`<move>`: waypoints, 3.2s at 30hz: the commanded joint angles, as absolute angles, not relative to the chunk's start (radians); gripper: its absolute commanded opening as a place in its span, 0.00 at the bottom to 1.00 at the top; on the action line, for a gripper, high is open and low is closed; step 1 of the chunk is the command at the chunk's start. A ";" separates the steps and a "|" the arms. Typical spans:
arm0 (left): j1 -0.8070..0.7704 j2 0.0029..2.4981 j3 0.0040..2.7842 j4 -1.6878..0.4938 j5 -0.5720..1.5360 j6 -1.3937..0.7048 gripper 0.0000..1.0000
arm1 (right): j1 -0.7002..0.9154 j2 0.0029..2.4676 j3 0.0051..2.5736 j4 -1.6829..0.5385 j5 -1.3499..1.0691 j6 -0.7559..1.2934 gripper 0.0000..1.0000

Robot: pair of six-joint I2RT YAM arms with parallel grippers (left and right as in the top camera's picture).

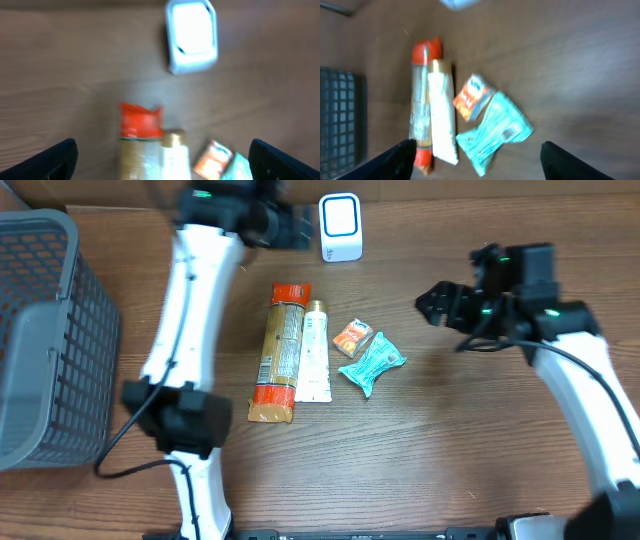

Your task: Scan the item barcode

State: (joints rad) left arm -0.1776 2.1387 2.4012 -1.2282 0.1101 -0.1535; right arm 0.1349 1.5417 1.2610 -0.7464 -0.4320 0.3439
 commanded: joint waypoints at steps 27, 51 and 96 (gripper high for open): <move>-0.079 2.122 2.419 -1.275 0.071 -0.187 1.00 | 0.449 1.865 1.217 -0.791 -0.121 0.384 0.61; -0.079 2.122 2.419 -1.269 0.067 -0.118 1.00 | 0.213 1.865 1.292 -0.810 -0.152 0.155 0.81; -0.079 2.122 2.419 -1.260 0.068 -0.119 1.00 | 0.070 1.854 1.448 -0.849 -0.355 -0.253 0.89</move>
